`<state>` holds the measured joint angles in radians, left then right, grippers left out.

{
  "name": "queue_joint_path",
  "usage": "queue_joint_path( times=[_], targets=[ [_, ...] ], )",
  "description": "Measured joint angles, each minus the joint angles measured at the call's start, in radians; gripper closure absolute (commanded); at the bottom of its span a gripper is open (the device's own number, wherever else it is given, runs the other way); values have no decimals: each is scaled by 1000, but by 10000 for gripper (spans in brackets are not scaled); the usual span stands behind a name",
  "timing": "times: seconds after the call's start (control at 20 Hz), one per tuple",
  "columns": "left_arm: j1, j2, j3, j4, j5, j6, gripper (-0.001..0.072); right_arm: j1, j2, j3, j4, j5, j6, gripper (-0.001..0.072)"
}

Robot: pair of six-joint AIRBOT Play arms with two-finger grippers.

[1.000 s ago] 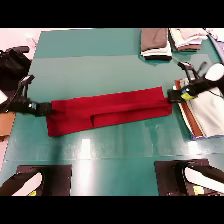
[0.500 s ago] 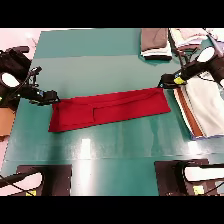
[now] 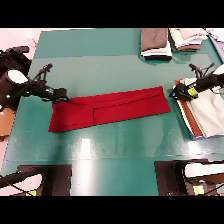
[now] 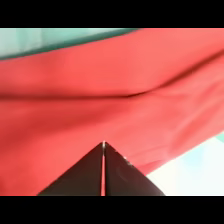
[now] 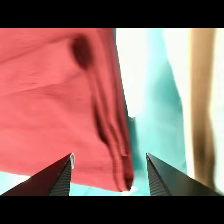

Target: Fold the shirts.

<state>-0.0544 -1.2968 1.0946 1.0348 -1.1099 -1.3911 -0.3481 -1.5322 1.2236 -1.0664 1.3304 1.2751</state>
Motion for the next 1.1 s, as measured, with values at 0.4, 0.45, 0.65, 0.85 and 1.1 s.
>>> queue_joint_path(
  times=[0.4,0.45,0.65,0.85,1.1],
  targets=[
    [-271,-16,1,-17,193,-89,686,29,-98,-52,116,-72,-52,406],
    [-297,-25,3,-19,221,-101,686,45,-104,-53,120,-91,-59,563],
    [-383,-107,50,-29,291,-133,686,100,-102,-57,159,-135,-98,695],
    [-448,-248,152,-43,314,-145,686,121,-13,15,230,-89,-121,695],
    [-495,-410,281,-80,324,-149,686,201,129,177,330,-16,-116,695]
  ],
)
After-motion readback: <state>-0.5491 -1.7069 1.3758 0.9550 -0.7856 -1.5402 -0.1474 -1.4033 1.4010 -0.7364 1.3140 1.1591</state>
